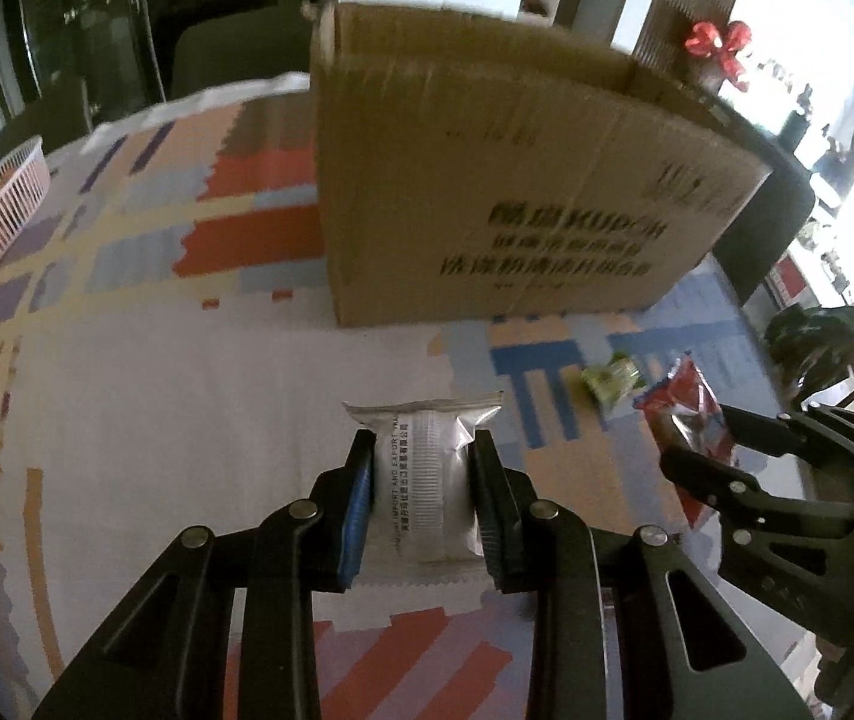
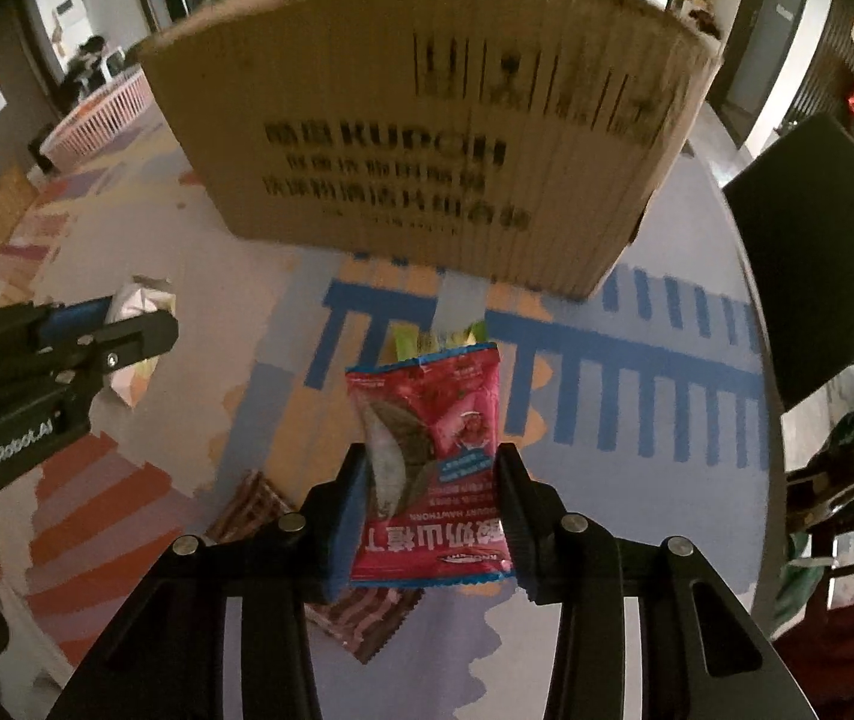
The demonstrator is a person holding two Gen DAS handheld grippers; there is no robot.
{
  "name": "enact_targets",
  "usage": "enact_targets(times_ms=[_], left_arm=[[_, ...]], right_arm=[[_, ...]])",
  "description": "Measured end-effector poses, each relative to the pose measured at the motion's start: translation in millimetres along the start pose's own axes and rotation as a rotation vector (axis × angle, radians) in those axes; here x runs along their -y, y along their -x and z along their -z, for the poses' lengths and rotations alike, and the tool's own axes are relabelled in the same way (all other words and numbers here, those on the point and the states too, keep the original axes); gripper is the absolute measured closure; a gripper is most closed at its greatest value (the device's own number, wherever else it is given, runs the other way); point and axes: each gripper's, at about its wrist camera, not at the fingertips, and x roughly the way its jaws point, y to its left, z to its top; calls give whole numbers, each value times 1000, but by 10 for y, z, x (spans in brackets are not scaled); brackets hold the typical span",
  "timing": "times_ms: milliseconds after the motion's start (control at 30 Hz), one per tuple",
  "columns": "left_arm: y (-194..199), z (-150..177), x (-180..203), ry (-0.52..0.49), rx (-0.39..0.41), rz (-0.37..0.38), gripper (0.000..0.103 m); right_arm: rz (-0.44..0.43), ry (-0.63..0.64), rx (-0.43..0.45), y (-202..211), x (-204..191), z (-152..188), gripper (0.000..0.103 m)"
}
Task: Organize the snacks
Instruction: 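Carry the white packet and red bag into the box and release both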
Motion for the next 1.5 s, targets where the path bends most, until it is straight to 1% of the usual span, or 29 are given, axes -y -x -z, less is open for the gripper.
enact_targets(times_ms=[200,300,567,767,967,1133,1333,1500], left_arm=[[355,-57,104,-20,77,21,72],[483,-108,138,-25,110,35,72],[828,-259,268,-45,192,65,72],[1040,-381,324,-56,245,82,72],[1232,-523,359,-67,299,89,72],[1328,-668,383,-79,334,79,72],[1377,-845,376,-86,359,69,72],[1371,-978,371,-90,366,69,72]], right_arm=[[-15,-11,78,279,34,-125,61],[-23,-18,120,443,97,-179,61],[-39,-43,235,781,95,-360,61],[-53,-49,301,997,106,-469,61],[-64,-42,333,1112,83,-590,61],[-66,-29,366,1198,52,-717,61],[-64,-27,399,1279,66,-861,61],[-60,-25,429,1329,107,-1002,61]])
